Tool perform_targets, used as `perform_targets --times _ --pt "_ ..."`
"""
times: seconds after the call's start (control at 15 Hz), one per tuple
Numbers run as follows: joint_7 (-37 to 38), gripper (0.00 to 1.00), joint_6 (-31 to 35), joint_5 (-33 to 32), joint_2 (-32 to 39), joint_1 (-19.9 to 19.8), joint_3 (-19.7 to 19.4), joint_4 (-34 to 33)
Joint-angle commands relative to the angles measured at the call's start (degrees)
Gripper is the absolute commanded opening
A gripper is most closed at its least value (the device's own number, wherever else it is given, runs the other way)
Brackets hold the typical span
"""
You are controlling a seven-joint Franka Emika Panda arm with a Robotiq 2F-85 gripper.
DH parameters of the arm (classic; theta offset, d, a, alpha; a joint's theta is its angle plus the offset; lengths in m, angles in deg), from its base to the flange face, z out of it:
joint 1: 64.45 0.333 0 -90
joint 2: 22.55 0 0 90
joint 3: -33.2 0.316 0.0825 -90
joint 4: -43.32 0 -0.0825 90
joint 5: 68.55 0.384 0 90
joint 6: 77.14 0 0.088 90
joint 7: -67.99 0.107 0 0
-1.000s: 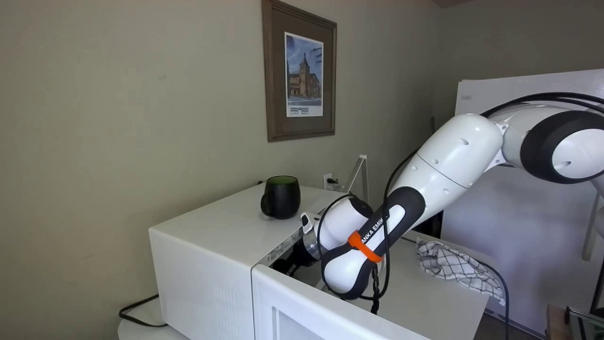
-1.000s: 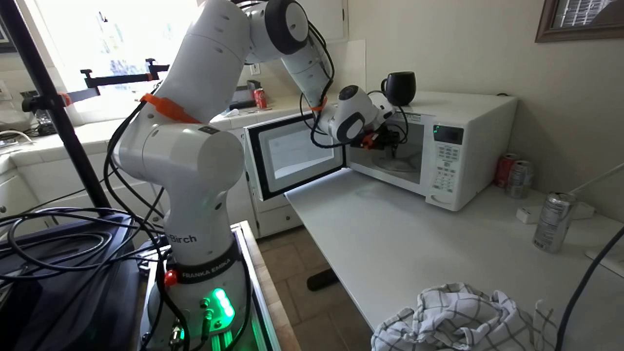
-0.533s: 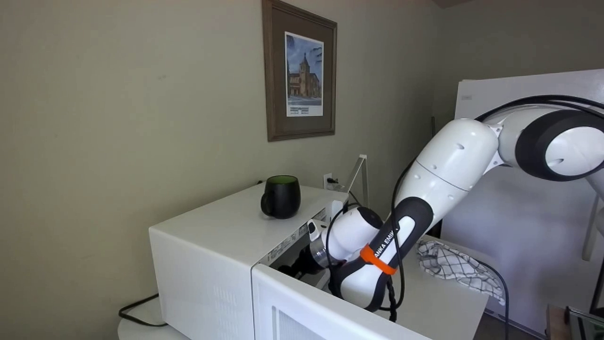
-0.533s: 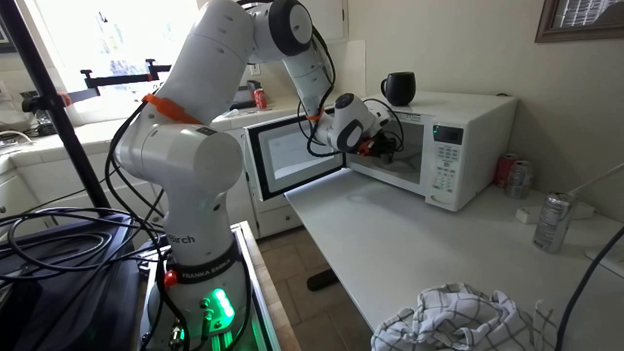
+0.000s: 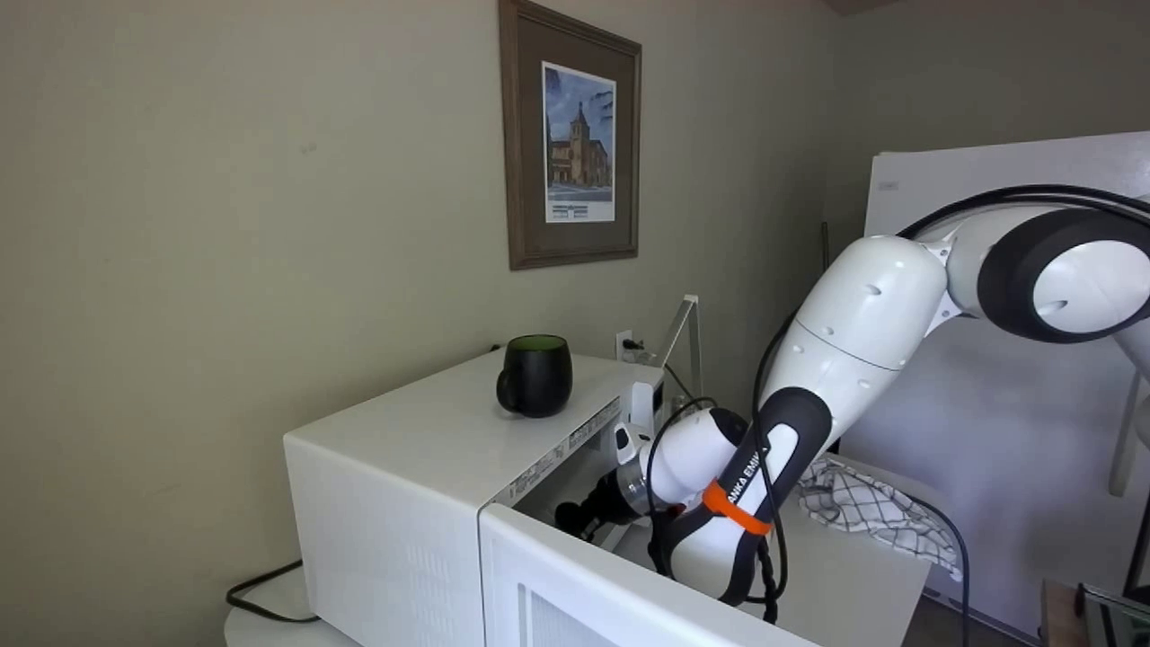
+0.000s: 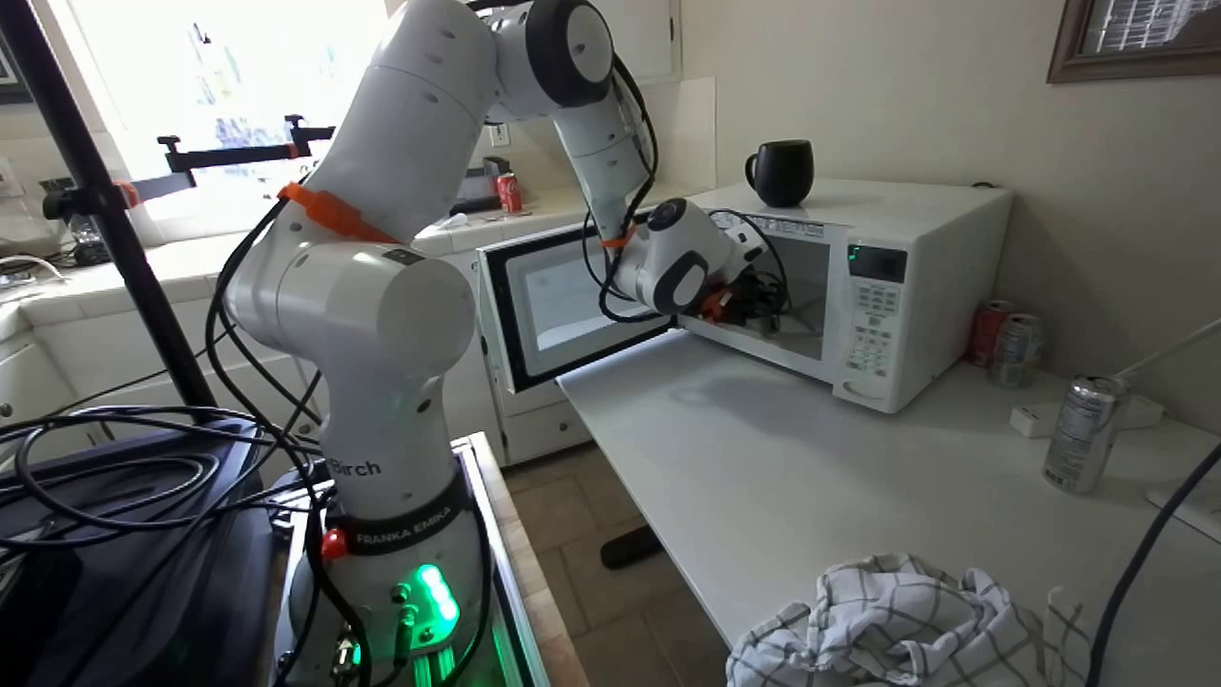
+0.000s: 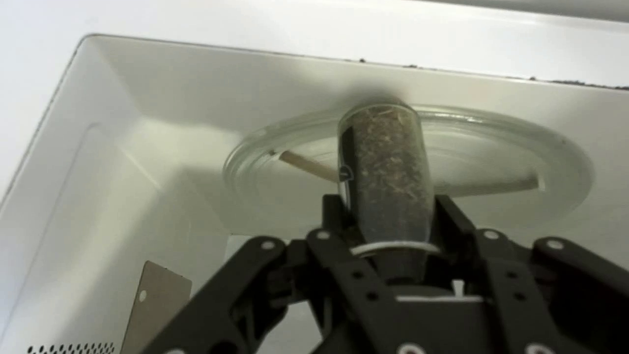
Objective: Put the spice bottle in the microwave
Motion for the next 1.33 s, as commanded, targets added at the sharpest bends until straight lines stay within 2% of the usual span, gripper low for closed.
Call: perform_targets --times 0.0,0.47,0.67,1.27 --pt "0.07 0.23 0.32 1.35 0.4 1.11 -0.88 -2.03" --pt "-0.3 0.23 -1.23 0.58 3.06 1.3 -0.62 -8.44" --pt "-0.1 0.23 -0.81 -0.21 4.78 0.66 0.25 -9.07" --pt "-0.6 0.23 -2.95 -0.03 7.25 0.84 -0.81 -12.22"
